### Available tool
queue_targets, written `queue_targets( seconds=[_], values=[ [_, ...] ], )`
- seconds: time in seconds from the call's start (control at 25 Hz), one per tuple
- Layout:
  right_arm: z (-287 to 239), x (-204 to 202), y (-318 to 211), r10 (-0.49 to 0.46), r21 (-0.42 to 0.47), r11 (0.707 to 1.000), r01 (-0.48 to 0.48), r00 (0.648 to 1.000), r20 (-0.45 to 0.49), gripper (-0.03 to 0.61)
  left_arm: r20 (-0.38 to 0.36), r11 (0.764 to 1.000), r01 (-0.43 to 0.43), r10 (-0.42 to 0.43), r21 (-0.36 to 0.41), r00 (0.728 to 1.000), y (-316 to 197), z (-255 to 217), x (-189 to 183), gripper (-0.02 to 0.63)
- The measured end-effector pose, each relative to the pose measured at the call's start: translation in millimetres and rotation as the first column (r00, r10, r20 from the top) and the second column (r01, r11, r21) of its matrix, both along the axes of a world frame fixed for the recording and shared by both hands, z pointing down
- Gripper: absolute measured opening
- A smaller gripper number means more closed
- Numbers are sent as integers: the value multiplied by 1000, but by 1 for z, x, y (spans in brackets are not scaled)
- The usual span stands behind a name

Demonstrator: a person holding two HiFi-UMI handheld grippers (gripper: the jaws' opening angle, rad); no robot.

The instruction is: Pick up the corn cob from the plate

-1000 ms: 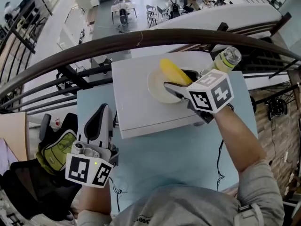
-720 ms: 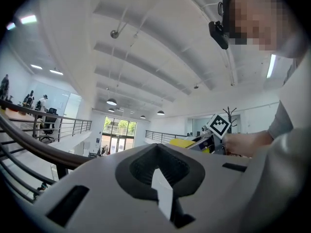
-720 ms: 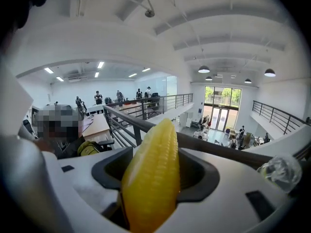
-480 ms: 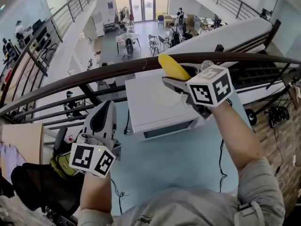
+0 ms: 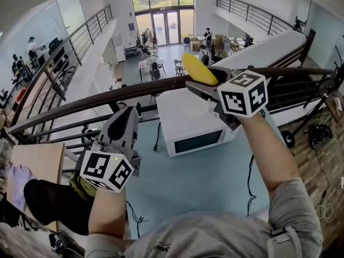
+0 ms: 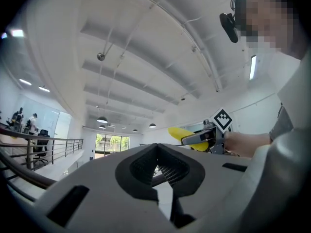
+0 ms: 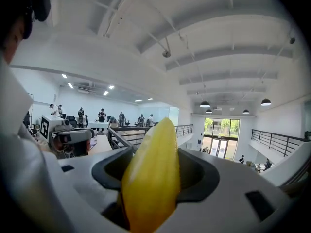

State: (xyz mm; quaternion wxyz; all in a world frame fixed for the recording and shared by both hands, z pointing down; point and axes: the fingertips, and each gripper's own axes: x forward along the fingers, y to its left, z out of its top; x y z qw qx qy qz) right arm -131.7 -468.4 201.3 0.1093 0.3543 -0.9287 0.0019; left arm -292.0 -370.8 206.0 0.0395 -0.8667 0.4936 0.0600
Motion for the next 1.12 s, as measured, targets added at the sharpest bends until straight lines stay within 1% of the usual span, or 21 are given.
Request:
queue_targets(
  seconds=[0.2, 0.32, 0.4, 0.56, 0.72, 0.88, 1.0, 1.12],
  values=[
    [-42, -5, 45, -34, 74, 997, 28, 997, 75, 281, 31, 999, 2, -3, 46, 1000, 41, -33, -4, 8],
    [-62, 7, 69, -57, 104, 993, 46, 993, 107, 281, 32, 997, 11, -13, 70, 999, 65, -53, 6, 8],
    [-71, 30, 87, -73, 125, 990, 57, 989, 125, 281, 31, 996, 21, -24, 82, 999, 82, -60, 27, 8],
    [-82, 85, 123, -105, 159, 984, 81, 983, 153, 281, 27, 994, 41, -44, 96, 999, 118, -67, 81, 8],
    [-89, 135, 157, -137, 175, 979, 107, 975, 173, 279, 30, 993, 54, -58, 109, 998, 153, -75, 135, 8],
    [-88, 183, 181, -168, 189, 973, 132, 967, 189, 279, 32, 991, 60, -64, 117, 997, 176, -76, 186, 8],
    [-82, 215, 197, -182, 186, 972, 143, 961, 210, 279, 45, 992, 68, -73, 105, 996, 189, -69, 217, 8],
    [-77, 241, 210, -189, 181, 972, 149, 955, 228, 279, 58, 993, 74, -79, 87, 995, 200, -61, 239, 8]
  ],
)
